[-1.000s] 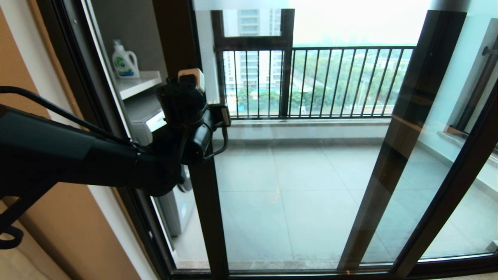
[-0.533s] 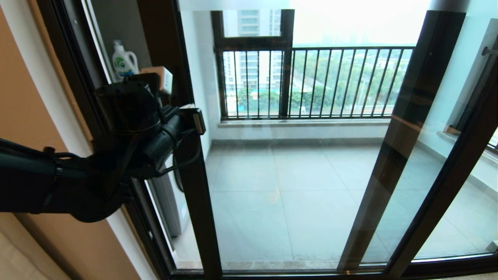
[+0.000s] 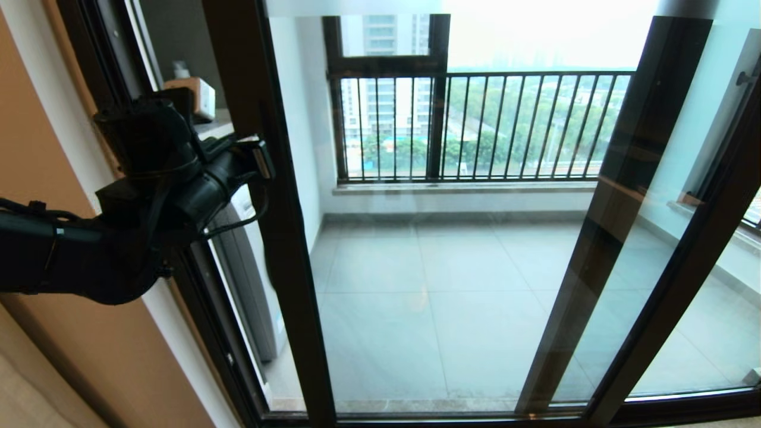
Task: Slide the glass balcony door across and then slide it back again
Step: Close the slid door
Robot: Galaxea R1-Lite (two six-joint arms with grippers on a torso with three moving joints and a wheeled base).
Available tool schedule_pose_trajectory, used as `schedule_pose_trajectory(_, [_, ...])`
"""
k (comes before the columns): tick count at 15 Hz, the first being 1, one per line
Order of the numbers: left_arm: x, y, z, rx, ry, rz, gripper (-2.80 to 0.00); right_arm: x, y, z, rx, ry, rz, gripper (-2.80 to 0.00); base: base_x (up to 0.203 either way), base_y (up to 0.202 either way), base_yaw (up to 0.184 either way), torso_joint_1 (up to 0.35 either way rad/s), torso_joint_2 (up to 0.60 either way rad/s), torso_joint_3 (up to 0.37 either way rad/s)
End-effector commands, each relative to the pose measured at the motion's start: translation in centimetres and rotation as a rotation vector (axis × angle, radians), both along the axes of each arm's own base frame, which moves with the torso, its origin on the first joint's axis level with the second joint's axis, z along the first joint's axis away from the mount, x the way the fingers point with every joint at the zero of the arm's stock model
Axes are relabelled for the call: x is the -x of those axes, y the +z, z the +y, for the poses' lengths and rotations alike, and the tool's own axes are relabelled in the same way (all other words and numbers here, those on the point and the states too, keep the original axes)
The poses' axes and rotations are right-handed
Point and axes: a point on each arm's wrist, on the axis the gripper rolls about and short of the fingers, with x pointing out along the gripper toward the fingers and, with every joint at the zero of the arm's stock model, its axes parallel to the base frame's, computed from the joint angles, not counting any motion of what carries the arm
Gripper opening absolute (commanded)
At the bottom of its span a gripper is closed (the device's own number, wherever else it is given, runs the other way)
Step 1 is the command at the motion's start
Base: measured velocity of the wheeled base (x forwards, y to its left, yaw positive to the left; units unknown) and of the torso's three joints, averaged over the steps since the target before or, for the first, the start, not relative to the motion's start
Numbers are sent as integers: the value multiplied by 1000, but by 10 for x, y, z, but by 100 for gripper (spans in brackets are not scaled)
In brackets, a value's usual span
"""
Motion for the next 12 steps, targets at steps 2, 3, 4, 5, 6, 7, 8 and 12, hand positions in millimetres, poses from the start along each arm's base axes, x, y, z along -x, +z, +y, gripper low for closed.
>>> schedule_pose_trajectory(2, [-3,-3,-17,0,-41,4,-280,-1,-3,0,1,2,12,-280,0,0,0,0,0,0])
schedule_pose_trajectory(3, [-3,-5,-19,-3,-47,8,-280,-1,-3,0,2,1,12,-280,0,0,0,0,0,0])
schedule_pose_trajectory(4, [-7,-8,-21,-6,-47,15,-280,-1,-3,0,1,0,12,-280,0,0,0,0,0,0])
schedule_pose_trajectory(5, [-12,-13,-23,-10,-47,26,-280,-1,-3,0,0,1,12,-280,0,0,0,0,0,0])
schedule_pose_trajectory(6, [-17,-17,-24,-13,-46,35,-280,-1,-3,0,1,0,13,-280,0,0,0,0,0,0])
schedule_pose_trajectory(7, [-24,-22,-24,-16,-39,45,-280,-1,-3,0,1,0,13,-280,0,0,0,0,0,0])
schedule_pose_trajectory(8, [-32,-28,-18,-24,-15,55,-280,-1,-3,0,1,1,12,-280,0,0,0,0,0,0])
schedule_pose_trajectory(12, [-49,-29,3,-32,50,48,-280,-1,-3,0,1,1,13,-280,0,0,0,0,0,0])
